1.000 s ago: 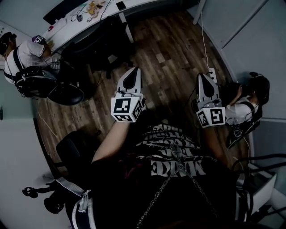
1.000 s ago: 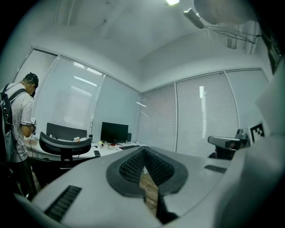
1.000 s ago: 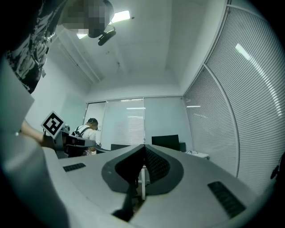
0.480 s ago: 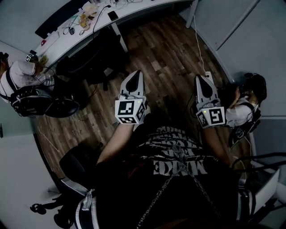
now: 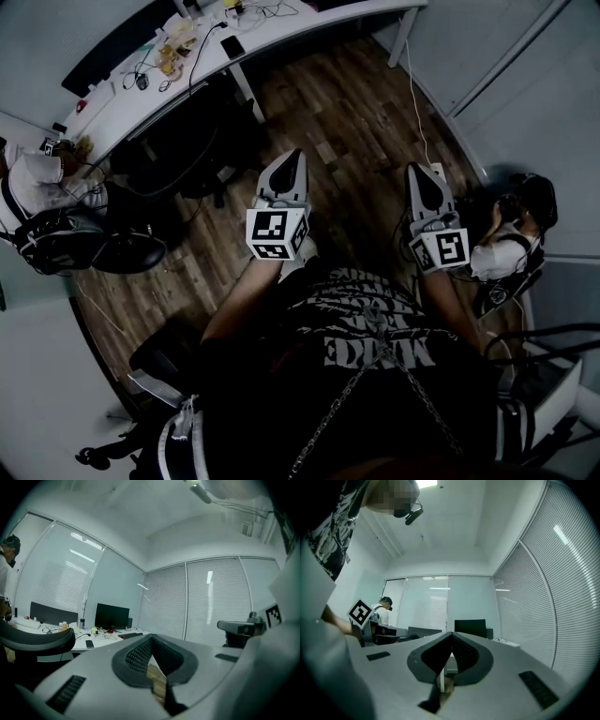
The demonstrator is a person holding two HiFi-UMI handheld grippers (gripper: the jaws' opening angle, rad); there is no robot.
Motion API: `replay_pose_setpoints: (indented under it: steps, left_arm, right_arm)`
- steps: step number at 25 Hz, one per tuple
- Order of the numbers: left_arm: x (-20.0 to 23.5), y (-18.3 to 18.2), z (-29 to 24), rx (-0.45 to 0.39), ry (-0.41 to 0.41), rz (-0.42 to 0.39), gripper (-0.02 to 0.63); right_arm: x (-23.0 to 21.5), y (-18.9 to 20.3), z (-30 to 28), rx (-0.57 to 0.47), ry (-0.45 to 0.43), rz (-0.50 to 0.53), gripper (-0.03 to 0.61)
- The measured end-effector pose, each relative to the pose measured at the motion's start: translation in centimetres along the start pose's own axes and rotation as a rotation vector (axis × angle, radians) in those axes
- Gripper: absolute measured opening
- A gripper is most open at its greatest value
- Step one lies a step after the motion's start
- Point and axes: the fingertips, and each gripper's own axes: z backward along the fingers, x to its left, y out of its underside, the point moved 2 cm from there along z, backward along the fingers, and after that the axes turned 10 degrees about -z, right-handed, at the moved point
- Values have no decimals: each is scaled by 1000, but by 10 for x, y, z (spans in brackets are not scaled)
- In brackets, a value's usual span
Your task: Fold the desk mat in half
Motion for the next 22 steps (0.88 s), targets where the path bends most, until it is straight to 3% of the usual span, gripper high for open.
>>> replay_pose_setpoints:
  steps: [12, 22]
  left_arm:
    - [73, 11, -42, -5, 39, 9, -12]
    - [103, 22, -52, -35, 48, 58, -12]
  right_arm:
    - [16, 12, -84, -9, 14, 18, -3]
    - [21, 20, -106, 1, 56, 39, -2]
